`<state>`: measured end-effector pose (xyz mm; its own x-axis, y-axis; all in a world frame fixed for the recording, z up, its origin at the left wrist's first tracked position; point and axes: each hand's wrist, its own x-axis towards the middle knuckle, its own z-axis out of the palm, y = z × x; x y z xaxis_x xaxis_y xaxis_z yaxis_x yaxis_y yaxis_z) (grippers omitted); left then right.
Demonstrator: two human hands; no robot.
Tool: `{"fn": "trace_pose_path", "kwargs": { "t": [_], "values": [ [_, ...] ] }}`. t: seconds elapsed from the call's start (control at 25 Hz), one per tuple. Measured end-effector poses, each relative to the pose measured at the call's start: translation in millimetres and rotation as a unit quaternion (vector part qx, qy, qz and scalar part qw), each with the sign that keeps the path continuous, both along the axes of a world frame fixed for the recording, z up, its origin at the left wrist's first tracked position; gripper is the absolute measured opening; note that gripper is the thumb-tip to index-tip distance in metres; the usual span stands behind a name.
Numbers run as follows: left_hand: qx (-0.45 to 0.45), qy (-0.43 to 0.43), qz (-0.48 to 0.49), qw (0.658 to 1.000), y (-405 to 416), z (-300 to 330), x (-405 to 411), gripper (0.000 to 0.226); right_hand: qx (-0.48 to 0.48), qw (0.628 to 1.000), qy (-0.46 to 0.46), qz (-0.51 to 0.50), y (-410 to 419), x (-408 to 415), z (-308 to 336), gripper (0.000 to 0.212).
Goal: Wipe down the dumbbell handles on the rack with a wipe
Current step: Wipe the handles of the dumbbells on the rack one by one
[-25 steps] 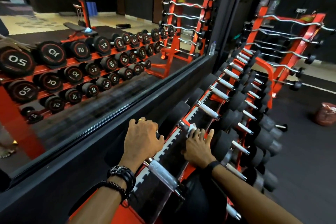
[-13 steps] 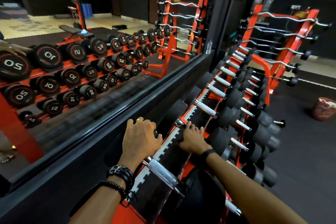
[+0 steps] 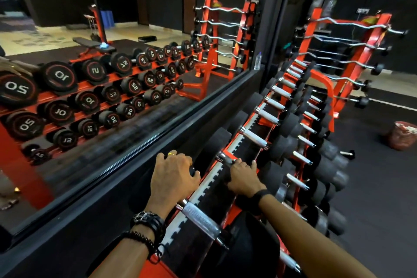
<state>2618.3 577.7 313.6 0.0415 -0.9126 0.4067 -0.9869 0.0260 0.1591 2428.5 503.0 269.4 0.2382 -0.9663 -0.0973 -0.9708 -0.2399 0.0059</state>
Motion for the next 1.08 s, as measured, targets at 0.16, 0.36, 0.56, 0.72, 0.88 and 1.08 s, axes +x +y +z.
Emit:
{"fn": "trace_pose_path", "kwargs": {
  "t": [0.16, 0.36, 0.56, 0.72, 0.88, 1.08],
  "values": [
    [-0.001, -0.001, 0.001, 1.0, -1.6, -3.1, 0.9, 0.038, -0.008, 0.993, 0.114, 0.006, 24.8, 5.3, -24.1, 0.066],
    [0.007, 0.0, 0.002, 1.0, 0.2, -1.6, -0.1, 0.036, 0.007, 0.999, 0.024, -0.031, -0.1, -0.7, -8.6, 0.067],
    [0.008, 0.009, -0.004, 1.0, 0.1, -1.5, 0.1, 0.037, 0.003, 0.996, 0.065, -0.054, 11.7, -3.4, -28.0, 0.086],
    [0.007, 0.001, -0.001, 1.0, 2.8, 0.3, -1.0, 0.037, 0.071, 0.996, -0.04, -0.038, -6.4, -10.9, 6.9, 0.054],
    [0.007, -0.001, 0.001, 1.0, 0.7, 1.3, -1.2, 0.037, 0.062, 0.997, 0.055, 0.005, 2.9, -4.8, -1.7, 0.064],
    [0.016, 0.002, 0.002, 1.0, 3.8, 5.1, -2.0, 0.038, 0.201, 0.974, -0.096, -0.046, -34.8, -29.0, 38.0, 0.042]
  ]
}}
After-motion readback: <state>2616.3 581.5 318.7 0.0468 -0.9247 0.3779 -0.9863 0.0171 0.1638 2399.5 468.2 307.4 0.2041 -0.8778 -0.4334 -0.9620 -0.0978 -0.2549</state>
